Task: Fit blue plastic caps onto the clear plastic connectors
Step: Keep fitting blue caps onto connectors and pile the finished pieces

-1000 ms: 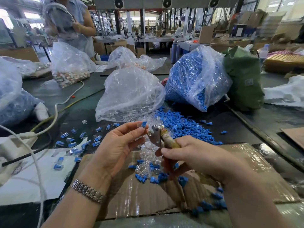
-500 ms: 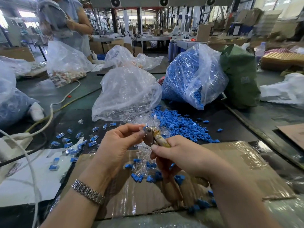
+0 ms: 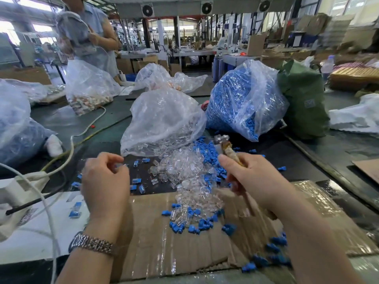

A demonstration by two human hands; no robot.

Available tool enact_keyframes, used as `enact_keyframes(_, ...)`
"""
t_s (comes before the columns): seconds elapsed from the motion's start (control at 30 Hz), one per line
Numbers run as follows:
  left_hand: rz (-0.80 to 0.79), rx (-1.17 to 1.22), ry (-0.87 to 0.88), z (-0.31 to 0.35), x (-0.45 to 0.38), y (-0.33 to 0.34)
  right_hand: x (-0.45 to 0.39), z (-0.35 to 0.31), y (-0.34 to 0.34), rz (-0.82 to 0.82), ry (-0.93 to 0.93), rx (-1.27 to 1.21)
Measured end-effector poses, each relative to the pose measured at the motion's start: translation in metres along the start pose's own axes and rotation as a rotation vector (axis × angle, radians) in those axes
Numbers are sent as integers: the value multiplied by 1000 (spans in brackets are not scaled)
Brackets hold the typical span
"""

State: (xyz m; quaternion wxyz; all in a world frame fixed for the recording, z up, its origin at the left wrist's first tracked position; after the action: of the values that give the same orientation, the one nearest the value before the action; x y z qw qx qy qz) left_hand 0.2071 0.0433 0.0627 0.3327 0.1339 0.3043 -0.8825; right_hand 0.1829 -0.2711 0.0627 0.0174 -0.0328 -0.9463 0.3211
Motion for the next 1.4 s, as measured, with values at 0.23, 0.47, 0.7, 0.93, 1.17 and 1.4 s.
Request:
enact_keyframes(0.23,-473,-134,338,29,37,56,-13,33,-11,178,217,630)
enact_keyframes(0.47,-616,-253,362,22,46,84,-20,44,-3,161,259,740)
enact_keyframes(0.7,-565,-141,313,23,42,76,-20,36,0,182,222,751)
enact_keyframes(0.93,-649,433,-214,4,37,76,-26,20,15,123,-6,906)
enact_keyframes(1.17,-789,933,-563,2,46,85,-32,19,24,144,-67,974)
enact_keyframes(1.4,-890,1008,-551,15,56,87,-21,-7,26,185,-276,289)
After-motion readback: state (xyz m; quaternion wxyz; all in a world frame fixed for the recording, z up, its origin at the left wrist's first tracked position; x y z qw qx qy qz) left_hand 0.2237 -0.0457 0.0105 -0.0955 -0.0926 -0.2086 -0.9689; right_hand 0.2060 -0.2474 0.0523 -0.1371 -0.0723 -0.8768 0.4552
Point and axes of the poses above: each hand's wrist, its own x-axis away from the middle knuckle, its own y-axis out of the palm, z = x × y, the point moved 7 cm from there along -x, towards the middle knuckle, and after that the axes turned 5 degrees about x, right-handed, at the moved point
